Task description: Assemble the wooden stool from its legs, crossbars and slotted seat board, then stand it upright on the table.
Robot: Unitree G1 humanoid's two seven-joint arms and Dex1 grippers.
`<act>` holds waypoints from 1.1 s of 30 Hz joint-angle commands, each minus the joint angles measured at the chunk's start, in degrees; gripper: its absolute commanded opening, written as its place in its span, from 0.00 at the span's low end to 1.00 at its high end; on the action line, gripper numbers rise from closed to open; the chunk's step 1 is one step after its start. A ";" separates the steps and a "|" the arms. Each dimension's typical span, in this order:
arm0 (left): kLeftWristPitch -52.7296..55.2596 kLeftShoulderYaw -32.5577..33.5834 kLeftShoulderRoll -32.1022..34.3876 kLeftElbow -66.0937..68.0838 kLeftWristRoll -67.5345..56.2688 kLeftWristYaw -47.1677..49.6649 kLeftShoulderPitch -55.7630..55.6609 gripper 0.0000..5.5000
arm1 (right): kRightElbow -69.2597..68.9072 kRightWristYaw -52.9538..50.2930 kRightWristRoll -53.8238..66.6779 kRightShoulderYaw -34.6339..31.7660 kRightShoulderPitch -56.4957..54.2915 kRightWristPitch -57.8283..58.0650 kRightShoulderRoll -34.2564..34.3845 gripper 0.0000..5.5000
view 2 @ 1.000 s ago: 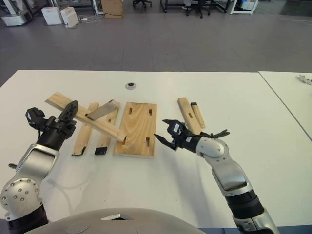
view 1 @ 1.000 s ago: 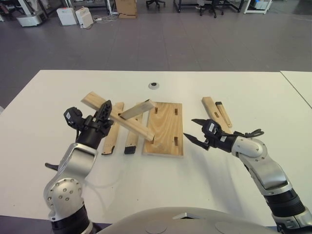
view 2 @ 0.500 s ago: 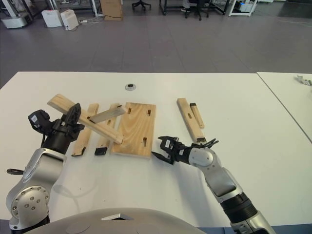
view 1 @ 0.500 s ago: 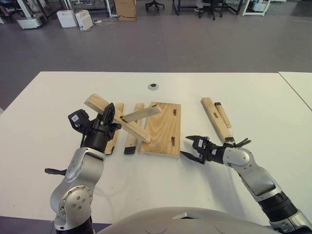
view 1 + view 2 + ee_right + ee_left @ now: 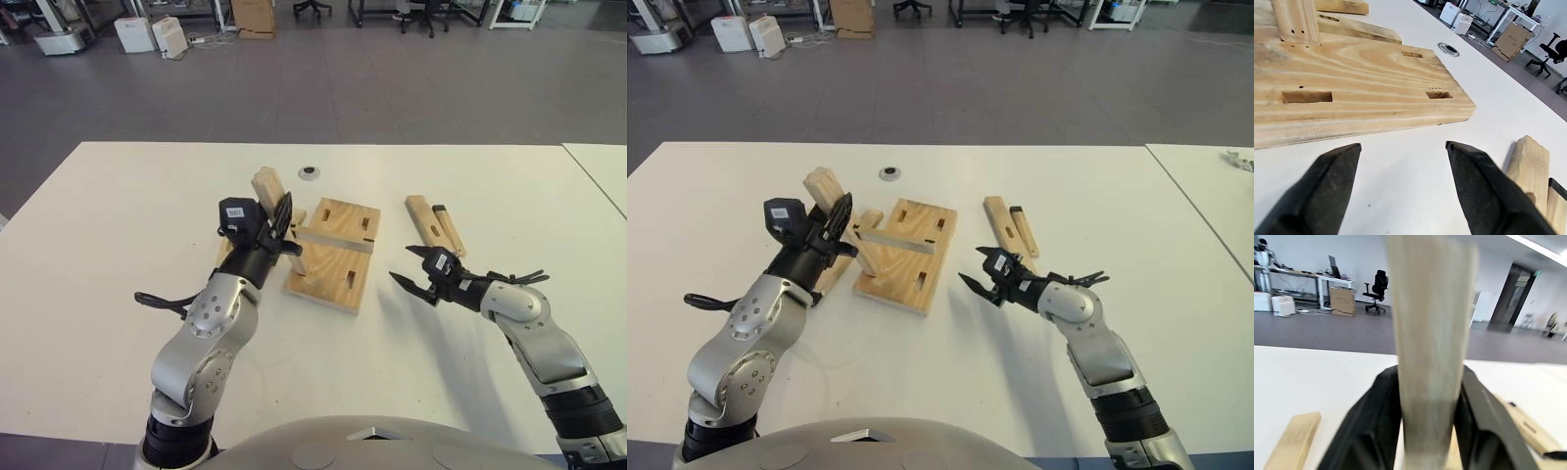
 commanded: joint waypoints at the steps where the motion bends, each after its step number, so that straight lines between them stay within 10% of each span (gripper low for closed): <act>1: -1.62 1.89 0.12 0.12 -3.64 -6.23 1.20 0.40 | 2.86 -1.10 -0.06 -1.81 -3.77 -0.26 0.27 0.59; 11: 3.92 9.58 7.33 -8.68 -34.03 -14.01 -2.16 0.71 | 11.14 -3.79 2.69 -11.27 -14.17 1.66 -1.98 0.59; 17: -2.16 24.87 12.78 3.05 -36.46 -8.57 -12.65 0.80 | 14.27 -5.26 2.23 -12.27 -15.79 0.44 -1.10 0.59; 25: 3.70 2.43 25.88 26.50 -3.16 -18.57 -3.72 0.80 | 18.13 -6.36 1.08 -10.25 -16.01 -1.02 0.42 0.59; 33: 5.38 -3.16 24.92 31.42 5.99 -25.95 -3.61 0.70 | 20.01 -5.72 -0.10 -7.52 -15.23 -2.07 2.02 0.59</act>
